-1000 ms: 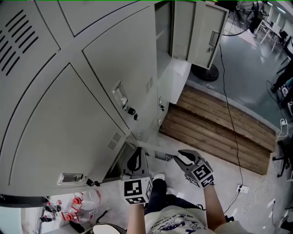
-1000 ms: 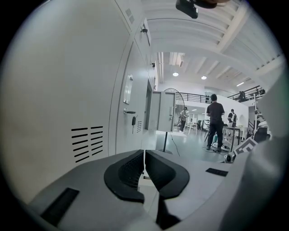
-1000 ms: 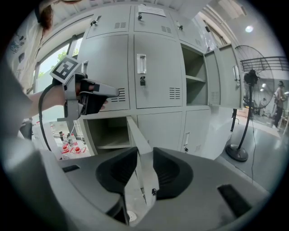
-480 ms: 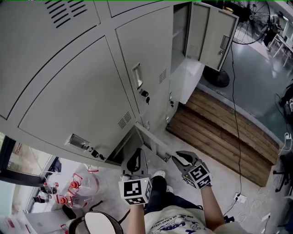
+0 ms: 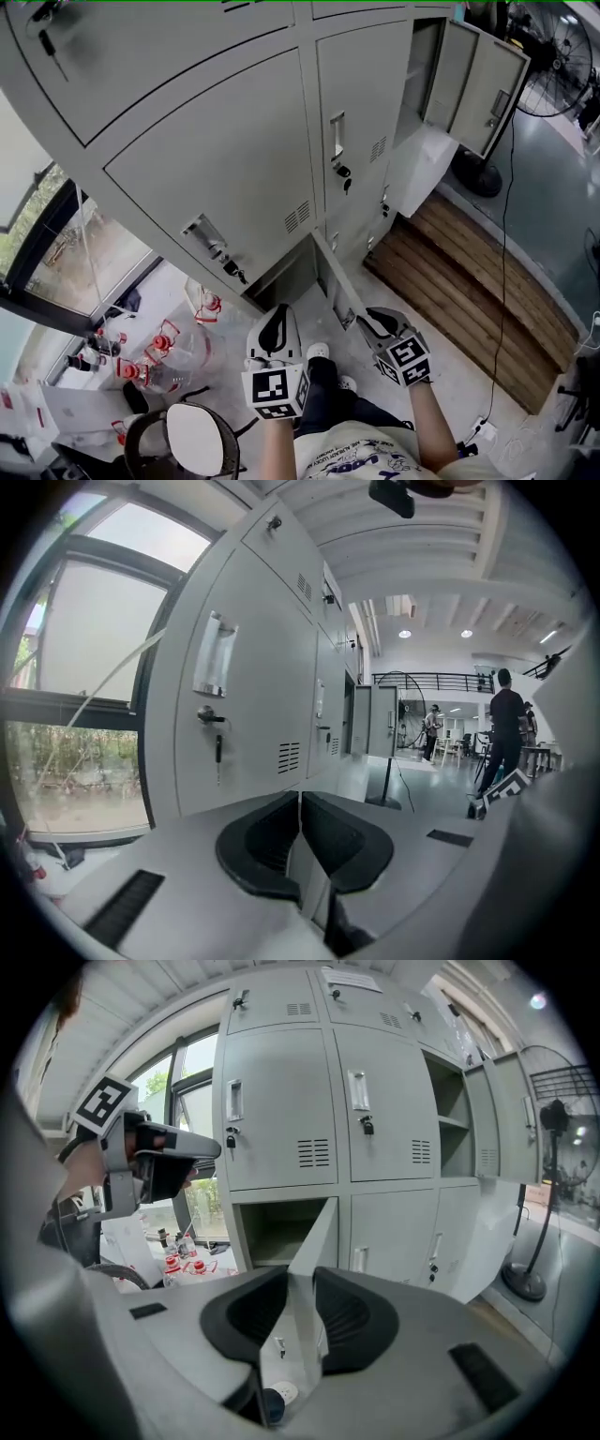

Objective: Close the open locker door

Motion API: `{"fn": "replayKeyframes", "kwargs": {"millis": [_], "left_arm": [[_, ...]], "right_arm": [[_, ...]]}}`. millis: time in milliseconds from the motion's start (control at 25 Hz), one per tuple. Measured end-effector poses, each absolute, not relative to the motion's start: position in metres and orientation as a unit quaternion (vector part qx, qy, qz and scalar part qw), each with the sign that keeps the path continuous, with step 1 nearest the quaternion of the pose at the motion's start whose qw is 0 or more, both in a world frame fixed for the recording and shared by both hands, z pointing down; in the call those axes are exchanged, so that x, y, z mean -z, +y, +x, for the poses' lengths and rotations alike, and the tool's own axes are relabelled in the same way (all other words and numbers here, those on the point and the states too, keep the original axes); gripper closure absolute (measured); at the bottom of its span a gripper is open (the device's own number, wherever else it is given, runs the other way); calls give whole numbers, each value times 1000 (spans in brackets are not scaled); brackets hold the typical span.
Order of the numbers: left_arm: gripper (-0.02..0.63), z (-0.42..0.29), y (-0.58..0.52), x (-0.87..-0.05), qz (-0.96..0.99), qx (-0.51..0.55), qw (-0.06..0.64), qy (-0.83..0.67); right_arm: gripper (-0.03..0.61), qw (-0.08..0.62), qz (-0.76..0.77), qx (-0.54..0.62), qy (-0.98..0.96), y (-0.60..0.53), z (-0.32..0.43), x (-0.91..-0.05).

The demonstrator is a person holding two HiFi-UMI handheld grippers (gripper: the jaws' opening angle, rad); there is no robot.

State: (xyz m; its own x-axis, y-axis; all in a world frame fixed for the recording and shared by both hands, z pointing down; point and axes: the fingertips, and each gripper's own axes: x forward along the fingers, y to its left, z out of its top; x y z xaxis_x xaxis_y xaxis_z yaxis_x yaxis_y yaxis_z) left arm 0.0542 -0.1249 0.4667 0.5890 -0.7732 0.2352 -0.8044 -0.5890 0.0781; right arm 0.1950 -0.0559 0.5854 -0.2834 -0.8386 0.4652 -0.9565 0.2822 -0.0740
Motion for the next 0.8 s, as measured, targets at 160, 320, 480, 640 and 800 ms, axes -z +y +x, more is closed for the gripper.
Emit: {"fn": "replayKeyframes", "kwargs": {"millis": [160, 320, 480, 640, 800], "left_arm": [[600, 28, -119, -464, 875, -85, 89, -469], [600, -1, -119, -464, 861, -84, 90, -493], [600, -26, -121, -463, 851, -80, 90, -510], [600, -52, -126, -461, 843, -77, 92, -525], [600, -71, -132, -460, 837, -75, 93, -533]], "right_arm": [[482, 170, 560, -178, -791, -57, 173, -585], [477, 175, 547, -178, -799, -61, 150, -585], [471, 175, 537, -185, -804, -66, 131, -586], [469, 175, 539, -187, -803, -74, 112, -586], [476, 176, 534, -184, -806, -80, 93, -586]]}}
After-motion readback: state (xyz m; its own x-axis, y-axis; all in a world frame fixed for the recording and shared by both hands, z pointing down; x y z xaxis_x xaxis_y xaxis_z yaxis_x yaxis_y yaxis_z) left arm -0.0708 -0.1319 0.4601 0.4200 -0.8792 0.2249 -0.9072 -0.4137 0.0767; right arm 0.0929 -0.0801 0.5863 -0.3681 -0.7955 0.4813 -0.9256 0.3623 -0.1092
